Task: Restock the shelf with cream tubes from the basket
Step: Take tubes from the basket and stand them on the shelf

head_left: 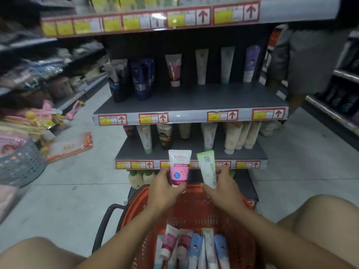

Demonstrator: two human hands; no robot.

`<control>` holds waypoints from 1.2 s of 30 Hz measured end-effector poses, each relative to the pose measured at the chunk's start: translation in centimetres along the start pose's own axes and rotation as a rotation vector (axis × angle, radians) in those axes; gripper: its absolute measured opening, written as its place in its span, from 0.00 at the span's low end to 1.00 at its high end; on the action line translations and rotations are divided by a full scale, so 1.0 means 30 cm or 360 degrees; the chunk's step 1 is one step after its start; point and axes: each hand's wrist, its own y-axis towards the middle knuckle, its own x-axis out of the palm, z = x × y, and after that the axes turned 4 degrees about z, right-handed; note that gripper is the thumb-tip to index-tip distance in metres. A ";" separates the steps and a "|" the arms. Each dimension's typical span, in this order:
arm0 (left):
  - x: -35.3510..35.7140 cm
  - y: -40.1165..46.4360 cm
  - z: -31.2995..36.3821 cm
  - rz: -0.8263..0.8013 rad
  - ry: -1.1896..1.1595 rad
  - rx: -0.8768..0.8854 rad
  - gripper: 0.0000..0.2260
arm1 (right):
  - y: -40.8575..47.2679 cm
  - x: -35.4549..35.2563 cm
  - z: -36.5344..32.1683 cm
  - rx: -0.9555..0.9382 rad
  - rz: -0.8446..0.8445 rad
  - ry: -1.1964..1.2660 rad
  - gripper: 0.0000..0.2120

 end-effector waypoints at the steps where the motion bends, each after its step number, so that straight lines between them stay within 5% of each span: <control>1: -0.014 0.009 0.033 0.0022 -0.0010 0.0028 0.23 | 0.014 -0.021 -0.027 -0.0030 0.0044 0.0001 0.30; 17: -0.211 0.270 0.461 0.0247 -0.0162 0.0384 0.28 | 0.316 -0.265 -0.388 -0.0293 0.0425 0.0264 0.31; 36: -0.203 0.628 0.590 0.0306 -0.0107 0.0443 0.29 | 0.662 -0.333 -0.518 -0.0400 0.0551 0.0231 0.29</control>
